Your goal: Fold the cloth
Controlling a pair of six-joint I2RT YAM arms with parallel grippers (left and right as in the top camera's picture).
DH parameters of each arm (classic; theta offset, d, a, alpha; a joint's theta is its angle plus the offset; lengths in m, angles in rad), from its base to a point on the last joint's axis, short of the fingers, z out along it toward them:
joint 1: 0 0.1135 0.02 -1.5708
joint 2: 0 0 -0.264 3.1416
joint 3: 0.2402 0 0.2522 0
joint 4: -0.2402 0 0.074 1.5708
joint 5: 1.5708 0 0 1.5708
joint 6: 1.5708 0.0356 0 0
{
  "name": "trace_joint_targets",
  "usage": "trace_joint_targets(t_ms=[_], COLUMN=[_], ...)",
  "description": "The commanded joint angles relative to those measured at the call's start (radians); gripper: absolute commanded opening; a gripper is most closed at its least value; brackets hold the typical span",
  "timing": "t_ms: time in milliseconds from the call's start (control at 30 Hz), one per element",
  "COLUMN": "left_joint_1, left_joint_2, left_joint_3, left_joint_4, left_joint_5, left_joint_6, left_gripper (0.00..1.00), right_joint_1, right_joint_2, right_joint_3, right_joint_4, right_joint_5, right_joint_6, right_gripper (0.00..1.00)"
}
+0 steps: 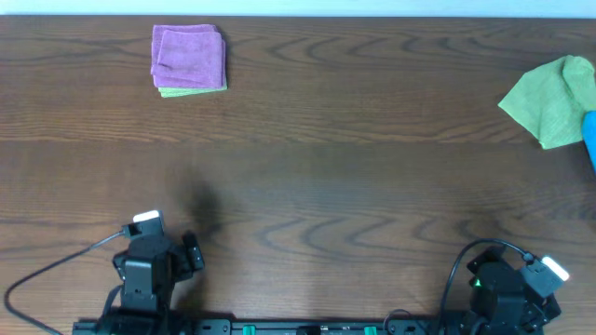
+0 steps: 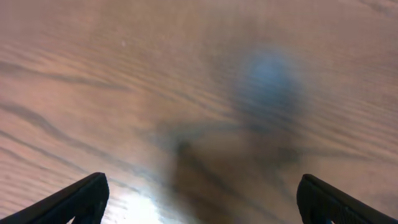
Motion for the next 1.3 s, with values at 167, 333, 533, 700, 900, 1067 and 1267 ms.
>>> trace_joint_targets(t_ms=[167,333,533,700,900,1067,1267], left_joint_1=[0.014,0.014,0.027,0.027,0.027,0.027,0.027], left_joint_2=[-0.161,-0.201,-0.245,-0.280,-0.280,-0.280,-0.280], left_joint_3=[-0.035,-0.035,-0.035,-0.035,-0.035,-0.035,-0.035], left_joint_4=[-0.136,-0.165,-0.164,-0.164,-0.164,-0.164,-0.164], left_joint_5=[0.039,0.040,0.036,0.037,0.037,0.037,0.037], left_joint_6=[0.020,0.021,0.021,0.028,0.028,0.029,0.028], left_gripper=[0.95,0.95,0.95,0.95,0.95,0.95,0.95], right_joint_1=[-0.006,-0.006,-0.006,-0.006,-0.006,-0.006,-0.006], right_joint_2=[-0.007,-0.007,-0.007,-0.007,-0.007,-0.007,-0.007], right_joint_3=[-0.004,-0.004,-0.004,-0.004,-0.004,-0.004,-0.004], right_joint_4=[-0.004,-0.004,-0.004,-0.004,-0.004,-0.004,-0.004], right_joint_5=[0.014,0.014,0.014,0.014,0.014,0.014,0.014], right_joint_6=[0.011,0.011,0.010,0.011,0.011,0.011,0.011], right_gripper=[0.99,0.99,0.99,0.99,0.99,0.99,0.99])
